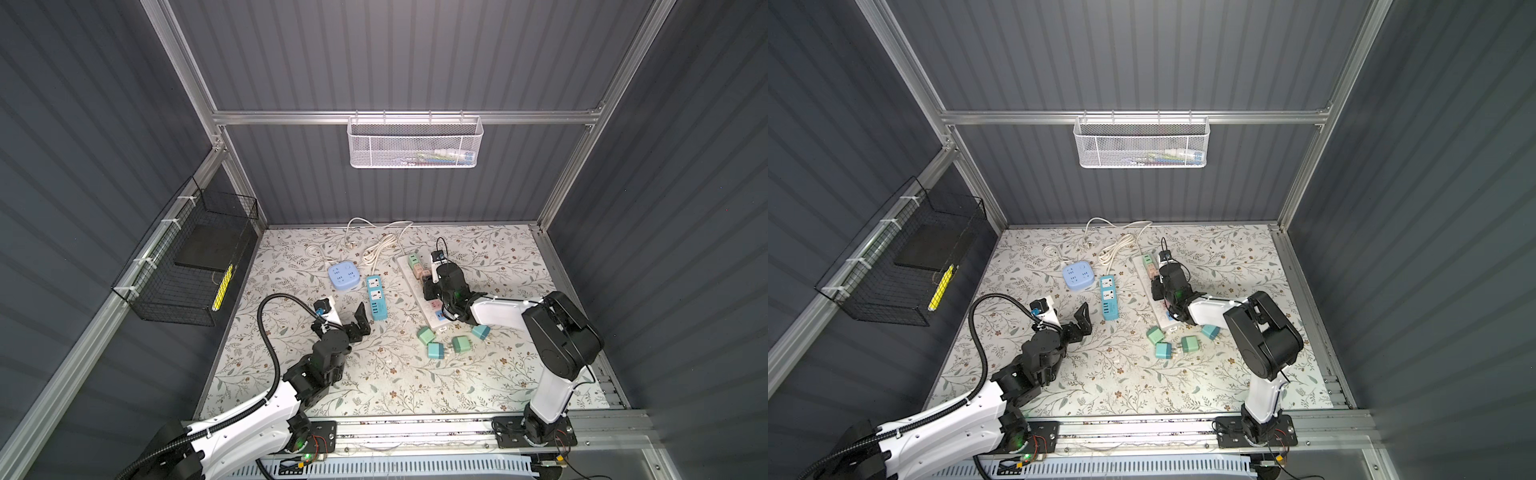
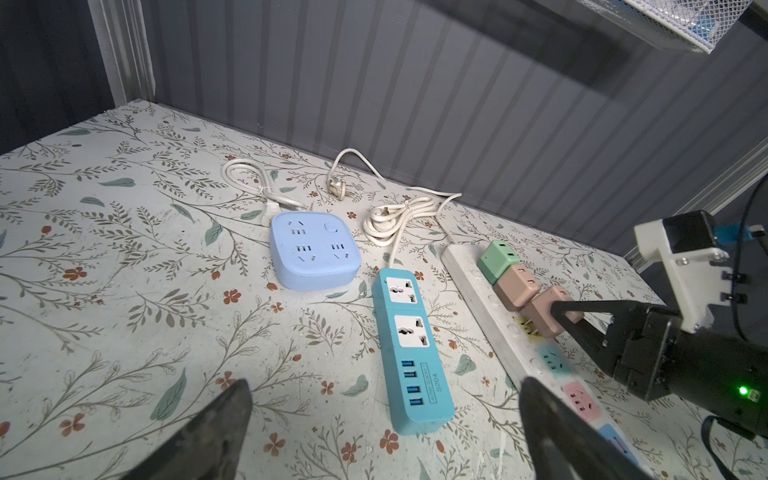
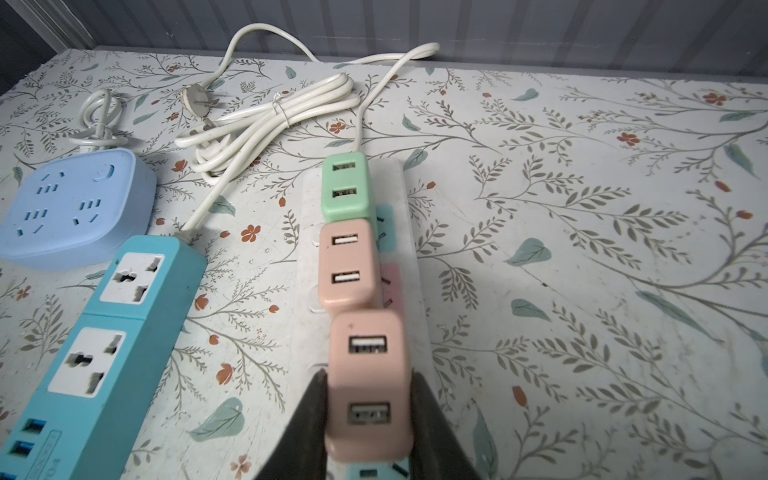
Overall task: Insert the plug
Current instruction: 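Lower the pink plug with the right gripper into the yellow socket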
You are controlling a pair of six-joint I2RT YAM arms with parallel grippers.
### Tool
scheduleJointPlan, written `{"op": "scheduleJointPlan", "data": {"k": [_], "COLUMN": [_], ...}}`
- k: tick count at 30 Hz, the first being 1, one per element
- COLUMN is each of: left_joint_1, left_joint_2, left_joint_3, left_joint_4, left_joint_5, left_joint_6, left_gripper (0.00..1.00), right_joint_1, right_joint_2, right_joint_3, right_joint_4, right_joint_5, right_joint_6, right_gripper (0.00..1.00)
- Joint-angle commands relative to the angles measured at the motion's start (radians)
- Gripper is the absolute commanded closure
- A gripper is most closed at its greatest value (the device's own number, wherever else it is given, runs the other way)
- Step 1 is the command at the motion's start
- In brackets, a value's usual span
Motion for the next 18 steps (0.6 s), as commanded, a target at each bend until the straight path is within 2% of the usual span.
{"op": "scheduleJointPlan", "data": {"k": [1,18], "left_joint_1": [0.008,0.02], "left_joint_2": [-0.005,-0.016], "left_joint_3": [0.006,-0.007], "left_joint_4": [0.014,0.011], "left_joint_5": [0.005,0.014], "left_joint_6": [0.006,-0.006], "left_gripper": [0.0,0.0], "right_joint_1": [0.003,0.018], "right_joint_2": [0.017,-0.003], "right_joint_3": [-0.029,-0.041], "right_joint_4": [-0.01,-0.035], "right_joint_5": [-0.016,-0.002], "right_joint_6": [0.014,-0.02], "right_gripper": [0.78,0.78]}}
